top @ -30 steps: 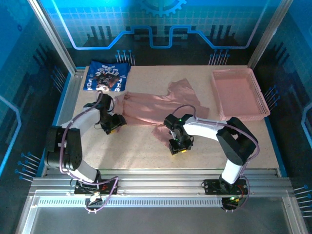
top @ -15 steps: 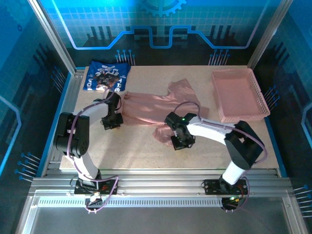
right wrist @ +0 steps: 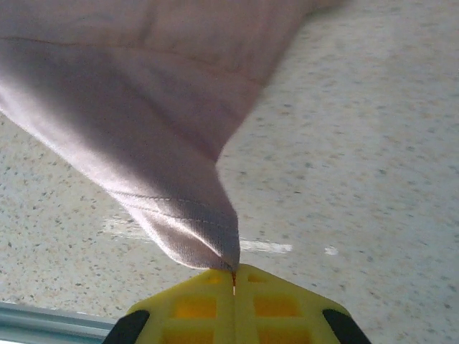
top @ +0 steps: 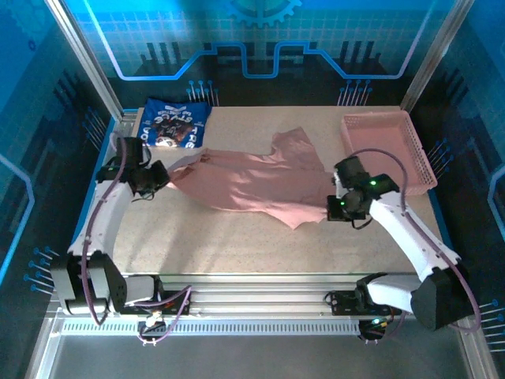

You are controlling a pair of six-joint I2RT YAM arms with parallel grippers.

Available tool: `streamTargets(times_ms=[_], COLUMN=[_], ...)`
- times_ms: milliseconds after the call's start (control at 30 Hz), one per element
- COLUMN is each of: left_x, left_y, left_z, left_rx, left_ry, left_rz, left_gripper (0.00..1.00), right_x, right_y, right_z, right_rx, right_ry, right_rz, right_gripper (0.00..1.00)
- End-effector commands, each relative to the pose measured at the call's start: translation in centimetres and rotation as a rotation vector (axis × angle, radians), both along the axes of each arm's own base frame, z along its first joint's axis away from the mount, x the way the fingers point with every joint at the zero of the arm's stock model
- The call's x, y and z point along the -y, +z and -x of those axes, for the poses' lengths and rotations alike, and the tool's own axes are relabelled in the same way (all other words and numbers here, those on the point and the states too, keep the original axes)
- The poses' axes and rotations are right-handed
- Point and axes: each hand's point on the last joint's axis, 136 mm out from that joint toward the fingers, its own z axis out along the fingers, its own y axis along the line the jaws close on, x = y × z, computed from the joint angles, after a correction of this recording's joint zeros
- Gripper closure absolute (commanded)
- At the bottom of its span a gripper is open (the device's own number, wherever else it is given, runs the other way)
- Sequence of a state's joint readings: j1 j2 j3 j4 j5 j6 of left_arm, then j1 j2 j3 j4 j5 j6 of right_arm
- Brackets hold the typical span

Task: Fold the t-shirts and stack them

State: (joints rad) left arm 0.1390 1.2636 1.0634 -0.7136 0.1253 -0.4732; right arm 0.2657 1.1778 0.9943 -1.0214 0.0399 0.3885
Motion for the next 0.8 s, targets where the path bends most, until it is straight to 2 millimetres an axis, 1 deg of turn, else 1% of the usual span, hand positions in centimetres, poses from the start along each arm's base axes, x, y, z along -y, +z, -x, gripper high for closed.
streamTargets(times_ms=[0,100,200,233,300,367,400,467,533,633,700,767], left_x=[0.4,-0.7,-1.7,-1.9,-1.7,-1.8,-1.9,-2.1,-2.3,-2.3,-1.8,-1.0], left_y=[-0.7,-2.2,-4.5,-5.3,-6.6,-8.6,-9.2,-10.4,-11.0,-10.9,-10.4,-9.8], left_z=[2.5,3.7,5.1,5.6,6.5,8.1,8.6,9.8,10.3,10.2,9.5,9.1], left_rx=[-0.038,-0.064,-0.107,-0.122,-0.159,-0.216,-0.228,-0.248,-0.256,-0.252,-0.231,-0.223], left_ry=[0.046,0.126,0.229,0.261,0.304,0.372,0.398,0.452,0.489,0.486,0.449,0.379], left_rz=[0.152,0.192,0.242,0.256,0.276,0.279,0.279,0.272,0.27,0.268,0.282,0.255], left_gripper=[1.0,1.0,0.98,0.98,0.93,0.91,0.89,0.76,0.7,0.54,0.49,0.45], right_x=[1.4,1.8,1.9,1.6,1.1,0.5,0.4,0.3,0.2,0.1,0.1,0.0], right_y=[-0.1,0.0,-0.4,-0.6,-0.9,-1.6,-2.0,-3.5,-4.1,-3.9,-3.9,-4.0], right_z=[2.2,2.5,2.9,3.1,3.7,4.4,4.6,5.7,6.1,5.8,5.7,5.6], right_rx=[-0.054,-0.066,-0.116,-0.138,-0.163,-0.175,-0.174,-0.196,-0.211,-0.204,-0.212,-0.214], right_ry=[-0.018,-0.041,-0.07,-0.083,-0.115,-0.164,-0.182,-0.218,-0.226,-0.199,-0.188,-0.184], right_rz=[-0.049,-0.053,-0.063,-0.077,-0.121,-0.171,-0.183,-0.195,-0.194,-0.166,-0.154,-0.15], right_gripper=[1.0,1.0,1.0,1.0,1.0,1.0,1.0,1.0,1.0,1.0,1.0,1.0])
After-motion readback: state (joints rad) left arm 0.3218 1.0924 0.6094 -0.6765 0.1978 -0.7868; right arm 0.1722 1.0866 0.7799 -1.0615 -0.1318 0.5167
